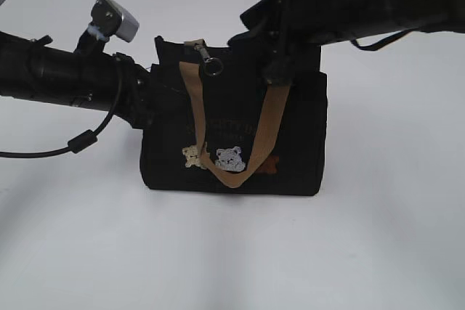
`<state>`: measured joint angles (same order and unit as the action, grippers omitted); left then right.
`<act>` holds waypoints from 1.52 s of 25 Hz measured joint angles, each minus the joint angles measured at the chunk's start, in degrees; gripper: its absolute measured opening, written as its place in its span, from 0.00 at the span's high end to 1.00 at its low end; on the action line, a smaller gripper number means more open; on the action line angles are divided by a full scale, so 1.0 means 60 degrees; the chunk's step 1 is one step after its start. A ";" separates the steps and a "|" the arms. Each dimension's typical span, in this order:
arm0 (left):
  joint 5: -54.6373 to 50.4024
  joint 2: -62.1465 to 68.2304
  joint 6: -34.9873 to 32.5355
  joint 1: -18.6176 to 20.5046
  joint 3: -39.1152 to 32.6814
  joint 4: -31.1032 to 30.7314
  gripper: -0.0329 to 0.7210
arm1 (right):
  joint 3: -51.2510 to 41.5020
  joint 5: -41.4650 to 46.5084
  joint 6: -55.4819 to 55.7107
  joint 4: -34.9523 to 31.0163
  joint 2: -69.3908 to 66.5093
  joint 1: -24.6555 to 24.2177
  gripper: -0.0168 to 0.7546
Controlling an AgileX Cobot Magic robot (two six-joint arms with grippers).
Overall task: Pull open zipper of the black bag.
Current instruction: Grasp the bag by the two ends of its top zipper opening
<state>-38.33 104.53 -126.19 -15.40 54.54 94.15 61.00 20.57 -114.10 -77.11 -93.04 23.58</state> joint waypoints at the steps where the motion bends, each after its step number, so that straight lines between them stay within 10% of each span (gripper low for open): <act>1: 0.0000 0.0000 -0.0008 0.0000 0.0000 0.0000 0.86 | 0.0239 -0.0023 -0.0043 -0.0007 -0.0340 0.0084 0.56; 8: 0.0000 0.0000 -0.0004 0.0000 0.0000 0.0000 0.86 | 0.0955 -0.0325 -0.0106 0.0324 -0.1646 0.0688 0.60; 15: 0.0053 0.0000 -0.0012 0.0000 0.0021 0.0038 0.86 | 0.0973 -0.0719 0.1348 0.0367 -0.1437 0.0595 0.98; 28: 0.0209 -0.0009 0.0311 -0.0033 0.0057 0.0085 0.86 | 0.0965 0.3805 0.9563 0.4295 -0.0191 -0.4156 0.95; 33: 0.0361 -0.0324 0.3905 -0.0033 0.0057 -0.2018 0.58 | 0.0973 0.5248 1.0395 0.4588 0.0185 -0.3842 0.48; 38: 0.0051 -0.1617 1.0927 -0.0033 0.0021 -0.6534 0.50 | 0.1000 0.6384 1.2645 0.5921 0.1292 -0.3337 0.43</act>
<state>-38.02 94.83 -60.63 -15.60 54.67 54.94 67.00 58.87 -38.23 -41.59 -85.29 3.56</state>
